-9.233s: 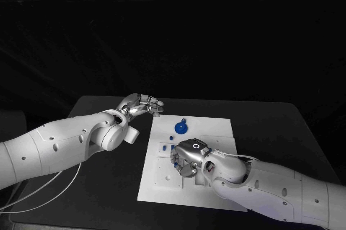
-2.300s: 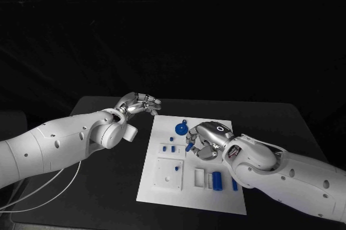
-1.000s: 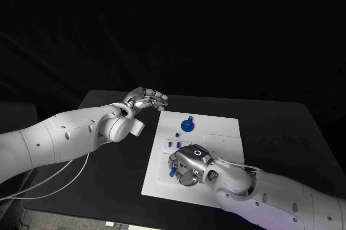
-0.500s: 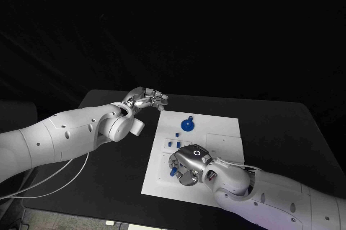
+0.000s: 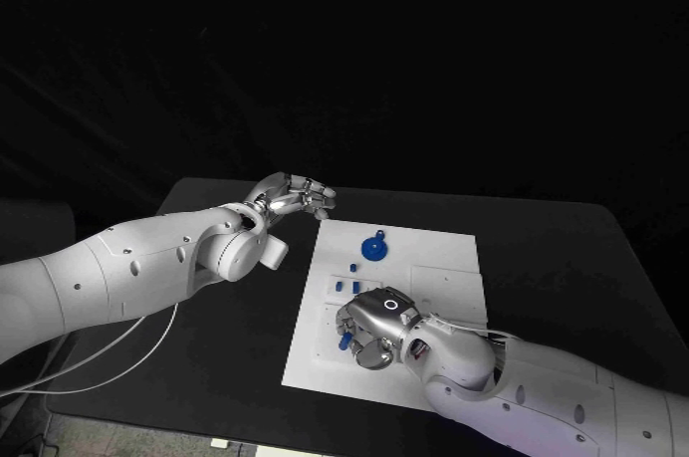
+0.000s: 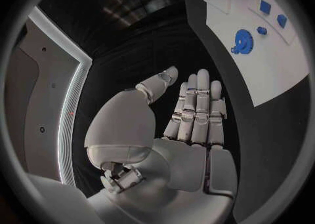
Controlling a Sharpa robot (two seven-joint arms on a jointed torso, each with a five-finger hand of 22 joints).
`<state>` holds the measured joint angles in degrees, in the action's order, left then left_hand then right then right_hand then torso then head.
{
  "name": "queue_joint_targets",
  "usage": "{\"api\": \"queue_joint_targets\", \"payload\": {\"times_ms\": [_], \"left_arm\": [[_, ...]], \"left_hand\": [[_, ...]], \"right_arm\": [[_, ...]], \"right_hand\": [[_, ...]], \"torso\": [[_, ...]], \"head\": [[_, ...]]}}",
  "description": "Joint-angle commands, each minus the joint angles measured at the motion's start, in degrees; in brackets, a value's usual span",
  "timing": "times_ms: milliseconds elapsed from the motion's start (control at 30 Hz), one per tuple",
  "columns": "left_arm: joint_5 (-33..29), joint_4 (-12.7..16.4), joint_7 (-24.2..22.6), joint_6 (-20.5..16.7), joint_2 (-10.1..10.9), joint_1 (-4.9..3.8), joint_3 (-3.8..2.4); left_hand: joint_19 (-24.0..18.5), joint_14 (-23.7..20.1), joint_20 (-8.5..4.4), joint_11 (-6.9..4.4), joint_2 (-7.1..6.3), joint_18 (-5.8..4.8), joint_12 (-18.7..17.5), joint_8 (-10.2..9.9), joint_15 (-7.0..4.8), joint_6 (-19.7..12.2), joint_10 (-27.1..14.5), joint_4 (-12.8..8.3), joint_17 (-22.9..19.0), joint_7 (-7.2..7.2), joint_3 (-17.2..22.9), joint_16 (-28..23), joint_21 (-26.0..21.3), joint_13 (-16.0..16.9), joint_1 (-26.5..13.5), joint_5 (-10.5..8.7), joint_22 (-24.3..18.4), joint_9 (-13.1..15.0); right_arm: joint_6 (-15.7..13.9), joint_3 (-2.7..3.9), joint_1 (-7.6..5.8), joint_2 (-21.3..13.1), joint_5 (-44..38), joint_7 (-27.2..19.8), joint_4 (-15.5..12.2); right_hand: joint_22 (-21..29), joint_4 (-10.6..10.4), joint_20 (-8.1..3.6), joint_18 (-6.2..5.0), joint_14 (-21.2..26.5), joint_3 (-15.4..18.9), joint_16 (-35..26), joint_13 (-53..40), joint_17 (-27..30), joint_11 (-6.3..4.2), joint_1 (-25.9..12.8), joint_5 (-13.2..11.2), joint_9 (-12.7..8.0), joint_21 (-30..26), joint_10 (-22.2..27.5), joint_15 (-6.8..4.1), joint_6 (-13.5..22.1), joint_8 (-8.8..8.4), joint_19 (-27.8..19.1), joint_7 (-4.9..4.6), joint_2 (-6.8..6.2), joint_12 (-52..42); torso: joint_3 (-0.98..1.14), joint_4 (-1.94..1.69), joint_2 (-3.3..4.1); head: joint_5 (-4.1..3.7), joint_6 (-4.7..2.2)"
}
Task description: Assemble the parts on the task board
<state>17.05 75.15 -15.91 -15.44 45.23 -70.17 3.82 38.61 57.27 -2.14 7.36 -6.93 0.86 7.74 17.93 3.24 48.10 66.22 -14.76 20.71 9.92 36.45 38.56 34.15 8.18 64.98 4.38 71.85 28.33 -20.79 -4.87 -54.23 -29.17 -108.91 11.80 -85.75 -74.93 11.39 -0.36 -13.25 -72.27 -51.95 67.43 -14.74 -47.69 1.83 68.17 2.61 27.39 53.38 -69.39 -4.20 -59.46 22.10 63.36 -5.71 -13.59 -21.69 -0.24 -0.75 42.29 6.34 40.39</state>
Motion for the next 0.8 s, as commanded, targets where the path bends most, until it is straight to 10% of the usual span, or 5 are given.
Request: {"api": "queue_joint_targets", "payload": {"times_ms": [33, 800], "left_arm": [[-0.27, 0.13, -0.37, 0.68, -0.09, -0.04, -0.04], [-0.27, 0.19, -0.34, 0.69, -0.06, -0.04, -0.04]], "left_hand": [[0.12, 0.02, 0.07, 0.03, 0.06, -0.33, -0.19, -0.03, 0.38, -0.31, -0.22, 0.15, 0.08, 0.01, -0.32, -0.23, -0.26, -0.08, -0.54, -0.35, 0.10, -0.06], [0.09, -0.02, 0.08, 0.03, 0.05, -0.34, -0.22, -0.01, 0.40, -0.30, -0.24, 0.16, 0.21, 0.00, -0.34, -0.35, -0.32, -0.08, -0.56, -0.34, 0.15, -0.06]], "right_arm": [[0.38, -0.07, 0.05, 0.09, -0.94, 0.50, 0.02], [3.89, -1.63, 0.05, 1.51, -2.04, 0.85, 1.03]], "right_hand": [[-0.98, 0.06, -0.42, -1.75, -0.12, -0.17, -0.13, -0.06, 0.09, -0.02, -0.05, 0.20, 0.09, 0.25, -0.46, -0.36, -0.51, 0.25, 0.14, -0.11, 0.25, -0.26], [-0.95, 0.13, -0.37, -1.75, -0.05, -0.44, -0.33, -0.09, 0.13, 0.06, -0.36, 0.25, 0.09, 0.18, -0.22, -0.28, -0.39, 0.08, 0.02, -0.18, 0.02, -0.17]], "torso": [[-0.02, 0.01, -0.01], [-0.04, 0.00, -0.03]], "head": [[-0.01, 0.05], [0.03, 0.24]]}}
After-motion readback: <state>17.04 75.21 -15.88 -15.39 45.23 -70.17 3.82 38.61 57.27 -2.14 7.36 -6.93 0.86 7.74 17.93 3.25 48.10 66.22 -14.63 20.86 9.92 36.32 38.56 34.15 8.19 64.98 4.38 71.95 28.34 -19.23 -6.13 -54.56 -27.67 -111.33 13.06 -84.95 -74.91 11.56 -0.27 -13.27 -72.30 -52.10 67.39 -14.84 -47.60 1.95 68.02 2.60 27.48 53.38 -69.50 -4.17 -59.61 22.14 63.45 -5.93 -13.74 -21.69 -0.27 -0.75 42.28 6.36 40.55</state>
